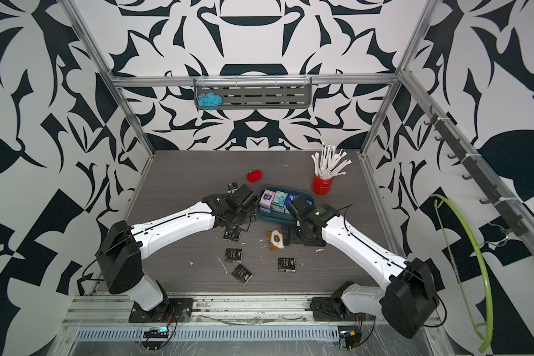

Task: Put the pocket tissues into the storage box
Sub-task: Pick up the pocket tissues from the center of the board.

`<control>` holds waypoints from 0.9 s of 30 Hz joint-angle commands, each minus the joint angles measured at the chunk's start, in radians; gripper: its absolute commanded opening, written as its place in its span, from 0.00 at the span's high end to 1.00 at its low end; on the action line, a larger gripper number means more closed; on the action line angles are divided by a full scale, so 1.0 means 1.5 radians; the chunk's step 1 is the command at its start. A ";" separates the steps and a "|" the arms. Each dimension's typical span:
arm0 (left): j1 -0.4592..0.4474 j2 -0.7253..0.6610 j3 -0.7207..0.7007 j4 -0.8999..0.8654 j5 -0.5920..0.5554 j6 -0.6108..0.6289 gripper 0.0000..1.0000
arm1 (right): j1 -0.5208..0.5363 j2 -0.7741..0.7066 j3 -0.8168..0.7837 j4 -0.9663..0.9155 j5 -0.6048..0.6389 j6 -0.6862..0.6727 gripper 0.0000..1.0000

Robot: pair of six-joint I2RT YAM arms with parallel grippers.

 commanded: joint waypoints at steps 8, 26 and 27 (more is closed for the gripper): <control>0.017 -0.066 -0.034 -0.031 -0.016 0.048 0.19 | 0.107 0.007 -0.060 0.059 -0.047 0.072 0.01; 0.108 -0.179 -0.135 -0.023 0.063 0.090 0.18 | 0.177 0.140 -0.076 0.138 0.004 0.151 0.05; 0.111 -0.185 -0.140 -0.023 0.065 0.093 0.18 | 0.179 0.150 -0.071 0.129 0.015 0.155 0.06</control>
